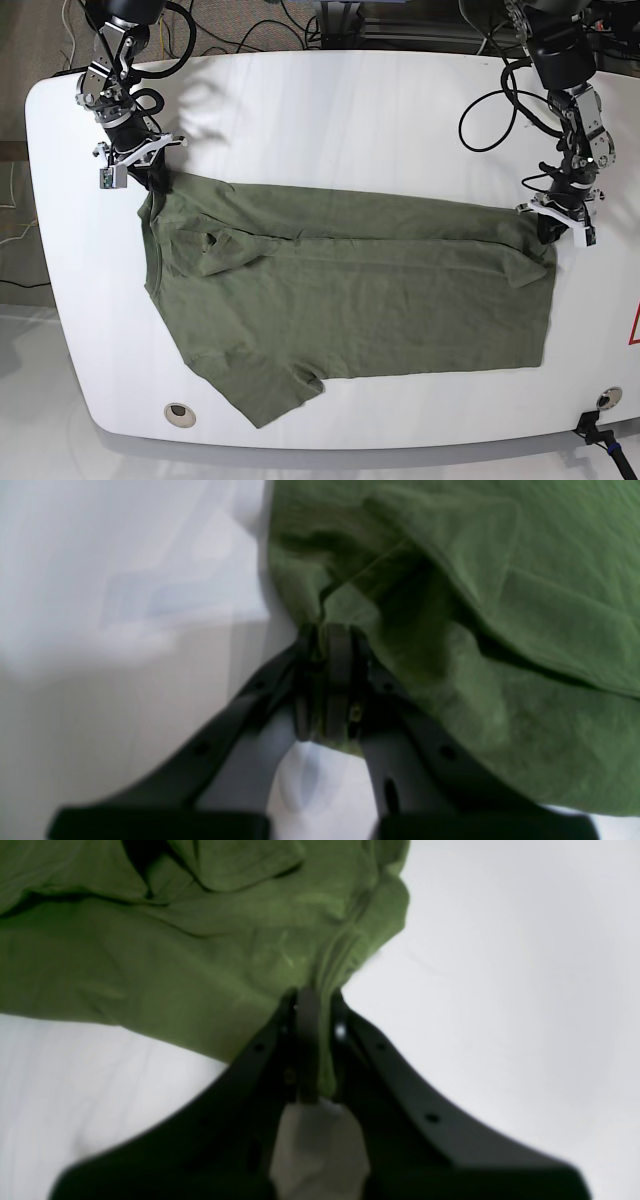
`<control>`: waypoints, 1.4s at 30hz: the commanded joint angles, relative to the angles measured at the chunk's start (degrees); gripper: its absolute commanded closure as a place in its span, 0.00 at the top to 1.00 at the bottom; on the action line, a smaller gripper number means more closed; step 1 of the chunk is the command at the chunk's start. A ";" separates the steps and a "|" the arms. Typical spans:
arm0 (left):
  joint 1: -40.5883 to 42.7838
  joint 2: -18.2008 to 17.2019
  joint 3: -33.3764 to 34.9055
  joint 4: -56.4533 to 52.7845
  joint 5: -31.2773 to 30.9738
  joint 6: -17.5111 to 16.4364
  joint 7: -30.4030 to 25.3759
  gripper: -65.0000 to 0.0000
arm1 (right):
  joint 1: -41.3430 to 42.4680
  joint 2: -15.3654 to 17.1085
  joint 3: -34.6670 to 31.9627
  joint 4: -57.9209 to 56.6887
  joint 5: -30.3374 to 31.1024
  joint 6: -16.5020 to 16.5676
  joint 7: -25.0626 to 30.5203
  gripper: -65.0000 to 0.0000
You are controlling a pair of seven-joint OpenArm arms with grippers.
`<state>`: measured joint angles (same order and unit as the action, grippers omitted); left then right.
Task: Fold the T-shirt properly
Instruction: 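Lower the left gripper and grasp the folded edge corner again, then pull both held corners back, straightening the folded shirt edge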
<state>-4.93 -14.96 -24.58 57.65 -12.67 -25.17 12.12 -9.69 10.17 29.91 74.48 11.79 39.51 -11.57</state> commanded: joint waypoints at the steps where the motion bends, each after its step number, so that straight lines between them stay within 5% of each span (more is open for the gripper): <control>1: 0.05 -0.56 0.09 0.51 0.84 -0.19 1.90 0.00 | -0.11 0.77 0.11 1.35 -0.58 0.36 -0.51 0.00; 25: 36.88 -0.82 -4.83 31.01 0.58 -0.28 2.17 0.00 | -27.19 -4.15 0.64 26.05 -0.41 0.27 -0.69 0.00; 39: 41.02 -0.82 -7.03 31.36 0.58 -0.37 2.17 0.00 | -31.41 -4.06 2.31 25.35 -0.41 0.27 -0.51 0.00; 42: 40.93 -0.82 -7.03 31.45 0.75 -4.24 2.25 0.00 | -31.23 -3.98 2.22 24.12 -0.50 0.27 -0.51 0.00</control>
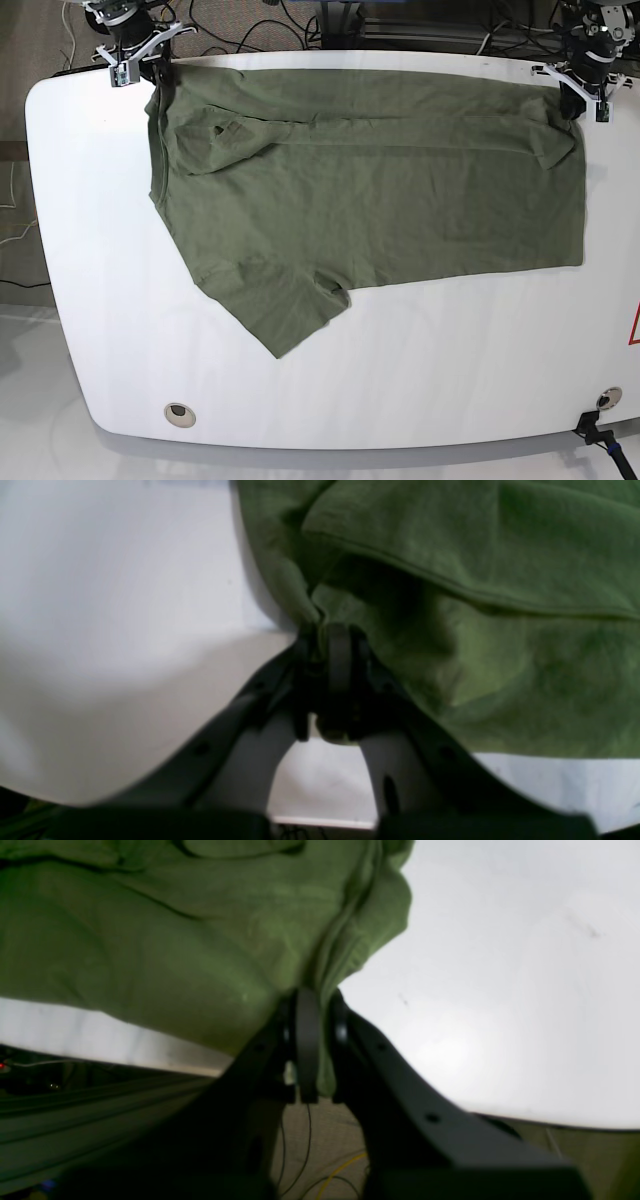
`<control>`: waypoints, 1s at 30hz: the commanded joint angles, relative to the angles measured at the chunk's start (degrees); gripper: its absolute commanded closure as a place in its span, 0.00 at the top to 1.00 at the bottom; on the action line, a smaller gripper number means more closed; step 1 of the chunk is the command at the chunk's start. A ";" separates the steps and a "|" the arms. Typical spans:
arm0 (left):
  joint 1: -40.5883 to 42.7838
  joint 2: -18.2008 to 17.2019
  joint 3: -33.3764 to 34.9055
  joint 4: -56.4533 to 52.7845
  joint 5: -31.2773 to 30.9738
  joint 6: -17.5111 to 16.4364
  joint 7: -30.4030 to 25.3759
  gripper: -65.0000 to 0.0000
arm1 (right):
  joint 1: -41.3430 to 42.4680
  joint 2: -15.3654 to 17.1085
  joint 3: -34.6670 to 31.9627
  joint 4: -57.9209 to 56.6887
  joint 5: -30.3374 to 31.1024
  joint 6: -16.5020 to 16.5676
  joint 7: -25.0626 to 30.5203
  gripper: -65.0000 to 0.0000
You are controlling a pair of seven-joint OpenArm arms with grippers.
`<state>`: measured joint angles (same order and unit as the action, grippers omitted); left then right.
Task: Fold the T-shirt properly
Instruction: 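Pull both held corners back, straightening the folded shirt edge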
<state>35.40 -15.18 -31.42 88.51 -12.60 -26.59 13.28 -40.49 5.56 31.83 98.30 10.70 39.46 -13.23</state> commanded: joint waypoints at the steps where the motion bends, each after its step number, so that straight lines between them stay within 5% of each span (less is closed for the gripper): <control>1: 0.51 -0.60 -0.36 0.59 0.69 -4.58 1.36 0.00 | 0.09 0.64 0.30 0.20 0.60 0.32 1.06 0.00; 4: 0.25 -0.60 -3.35 1.82 0.69 -7.48 4.61 0.00 | 0.62 0.64 0.39 -1.29 0.42 0.23 1.06 0.00; 9: 0.25 -0.69 -5.55 5.60 0.86 -7.65 6.63 0.00 | 0.71 0.90 0.30 -1.64 0.51 0.23 1.15 0.12; 27: -2.21 -0.69 -6.60 6.30 4.38 -7.65 8.04 0.00 | 1.76 0.99 0.30 -1.64 0.25 0.23 0.97 0.11; 28: -2.21 -0.69 -6.78 6.30 4.47 -7.65 8.04 0.06 | 1.76 0.99 0.30 -1.64 0.25 0.23 0.97 0.12; 30: -2.21 -0.69 -6.87 6.30 5.96 -7.65 8.04 0.34 | 1.85 0.99 0.21 -1.64 0.25 0.23 0.97 0.12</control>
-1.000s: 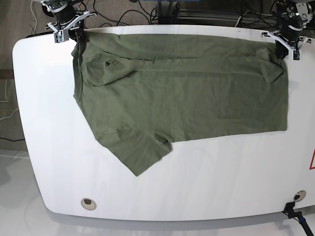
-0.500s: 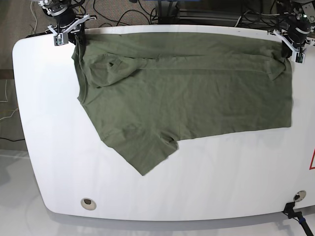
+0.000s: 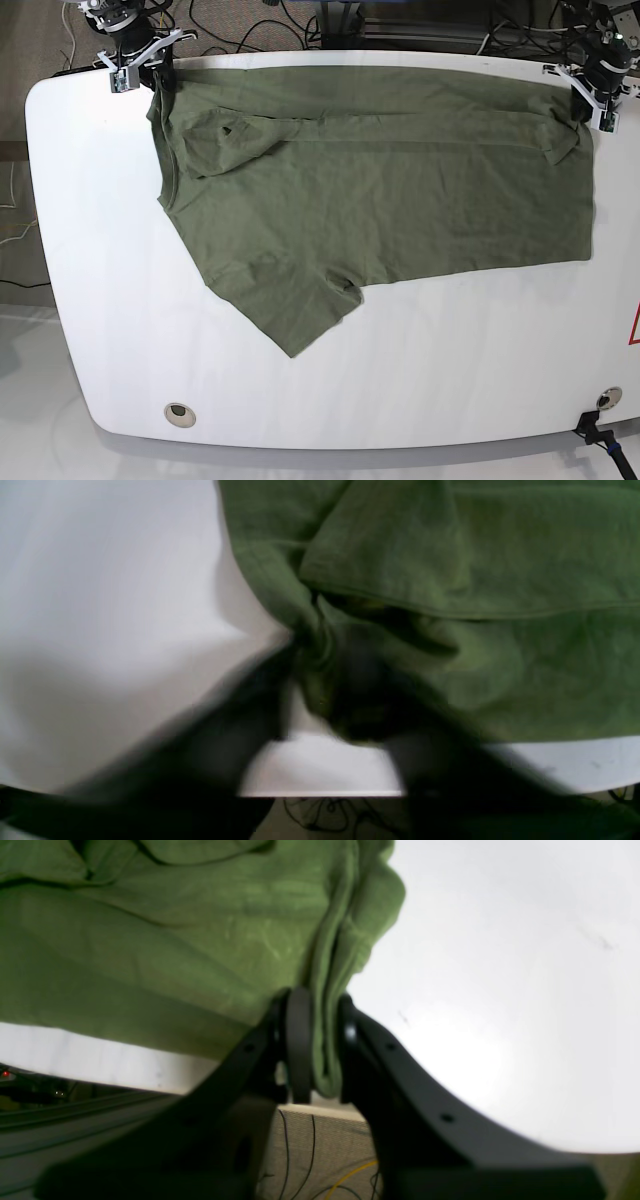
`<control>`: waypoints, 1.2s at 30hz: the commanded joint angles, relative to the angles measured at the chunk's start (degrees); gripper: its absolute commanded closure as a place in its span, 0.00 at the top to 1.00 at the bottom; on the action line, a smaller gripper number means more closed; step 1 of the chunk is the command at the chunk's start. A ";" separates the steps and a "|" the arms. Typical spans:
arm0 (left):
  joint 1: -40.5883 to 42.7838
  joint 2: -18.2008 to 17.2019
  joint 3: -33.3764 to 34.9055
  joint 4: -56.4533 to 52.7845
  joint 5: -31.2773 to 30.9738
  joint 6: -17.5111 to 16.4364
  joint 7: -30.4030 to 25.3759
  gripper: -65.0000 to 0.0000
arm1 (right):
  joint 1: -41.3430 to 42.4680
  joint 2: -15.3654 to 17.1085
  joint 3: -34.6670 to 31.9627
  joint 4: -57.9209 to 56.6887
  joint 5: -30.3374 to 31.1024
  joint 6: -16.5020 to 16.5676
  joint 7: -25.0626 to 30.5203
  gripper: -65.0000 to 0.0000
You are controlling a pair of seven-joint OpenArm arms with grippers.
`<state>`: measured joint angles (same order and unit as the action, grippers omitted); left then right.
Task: Fold the T-shirt properly
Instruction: 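Pull both held corners back, straightening the folded shirt edge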
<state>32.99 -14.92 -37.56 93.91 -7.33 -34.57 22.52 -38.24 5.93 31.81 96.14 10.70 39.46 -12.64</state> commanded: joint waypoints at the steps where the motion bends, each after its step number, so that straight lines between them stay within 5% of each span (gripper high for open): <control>1: 0.19 -0.95 -0.72 0.90 1.84 0.32 -1.20 0.47 | -0.40 0.62 0.23 0.52 0.25 0.23 0.38 0.12; 4: 0.11 -0.86 -0.37 0.90 3.95 0.32 -1.20 0.72 | 0.22 0.62 0.23 0.70 0.25 0.23 0.47 0.12; 6: -1.04 -0.86 -0.64 1.08 5.09 0.32 -1.20 0.77 | 0.92 0.62 0.32 0.70 0.25 0.23 0.38 0.12; 14: -6.14 -0.60 -3.98 6.71 5.44 0.24 -1.29 0.77 | 2.94 1.85 0.41 4.57 0.60 0.32 0.29 0.12; 36: -7.54 2.04 0.86 10.49 0.87 0.24 -1.29 0.77 | 4.44 1.49 4.28 15.73 0.33 0.41 -4.54 0.12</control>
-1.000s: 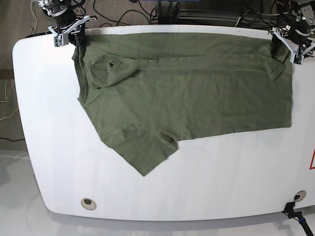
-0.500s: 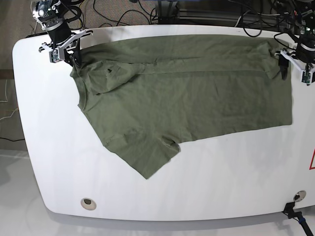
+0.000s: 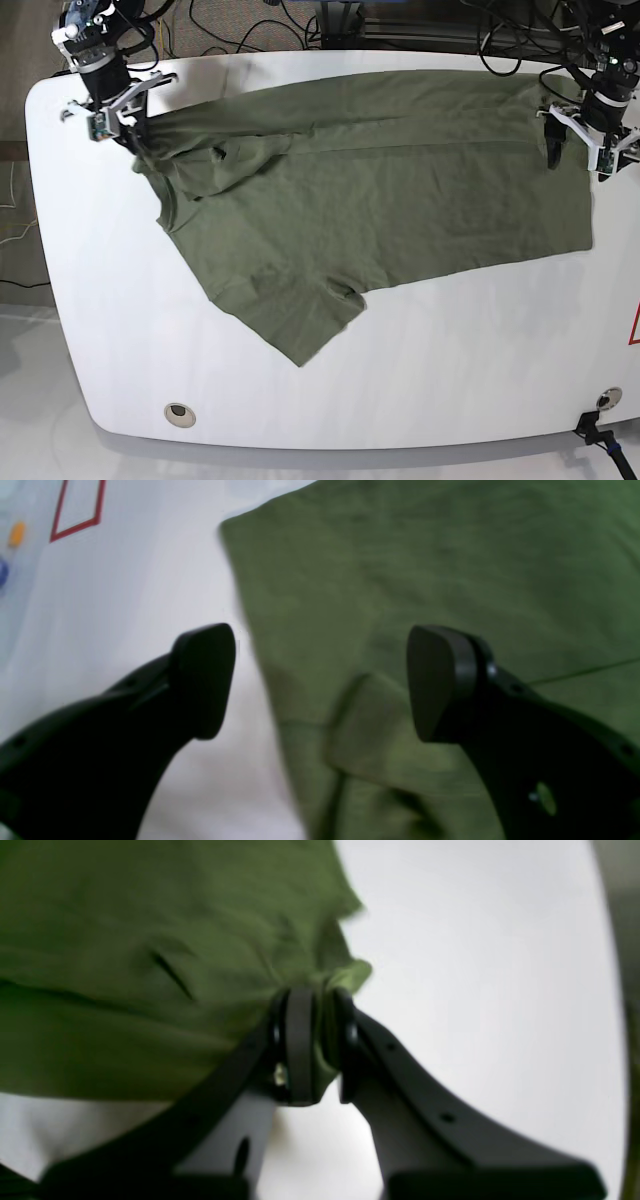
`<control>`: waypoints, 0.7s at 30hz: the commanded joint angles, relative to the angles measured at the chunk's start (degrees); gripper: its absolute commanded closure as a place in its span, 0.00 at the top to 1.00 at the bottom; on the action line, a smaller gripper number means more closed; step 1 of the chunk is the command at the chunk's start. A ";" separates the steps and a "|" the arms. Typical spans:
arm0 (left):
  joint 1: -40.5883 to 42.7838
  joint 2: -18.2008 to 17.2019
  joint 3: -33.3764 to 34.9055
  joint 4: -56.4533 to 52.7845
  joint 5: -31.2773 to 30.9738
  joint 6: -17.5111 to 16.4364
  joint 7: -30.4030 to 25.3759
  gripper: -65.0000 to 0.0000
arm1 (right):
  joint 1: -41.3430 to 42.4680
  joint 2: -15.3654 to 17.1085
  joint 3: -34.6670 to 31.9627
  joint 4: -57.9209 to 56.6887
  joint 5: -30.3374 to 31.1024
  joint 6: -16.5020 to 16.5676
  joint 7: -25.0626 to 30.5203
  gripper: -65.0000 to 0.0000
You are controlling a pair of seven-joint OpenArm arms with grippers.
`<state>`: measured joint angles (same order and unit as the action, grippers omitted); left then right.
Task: Fold the T-shirt properly
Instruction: 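Pull both held corners back, straightening the folded shirt edge, then release the right gripper and reposition it along the shirt's side edge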
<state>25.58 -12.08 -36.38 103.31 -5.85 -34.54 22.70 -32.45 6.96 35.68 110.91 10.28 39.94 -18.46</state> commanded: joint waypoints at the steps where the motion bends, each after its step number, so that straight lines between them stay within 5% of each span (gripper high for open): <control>1: -0.13 -0.80 -0.32 1.09 -0.61 0.22 -1.47 0.77 | -1.97 0.47 0.41 0.96 0.84 -0.08 1.27 0.12; 4: -0.13 -0.80 -0.32 1.00 -0.61 0.22 -1.47 0.77 | -2.76 0.47 0.41 0.96 0.75 -0.08 1.27 0.19; 12: -0.22 -0.98 -0.32 0.91 -0.61 0.22 -1.47 0.77 | -3.11 -1.29 0.14 0.87 1.01 0.01 1.27 0.71; 21: -0.22 -0.98 -0.32 0.83 -0.53 0.22 -1.56 0.77 | 0.40 -1.38 0.05 -4.76 1.01 0.06 1.27 0.72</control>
<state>25.52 -12.16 -36.36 103.28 -5.80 -34.57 22.65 -33.15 4.89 35.53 107.00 10.48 40.14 -18.72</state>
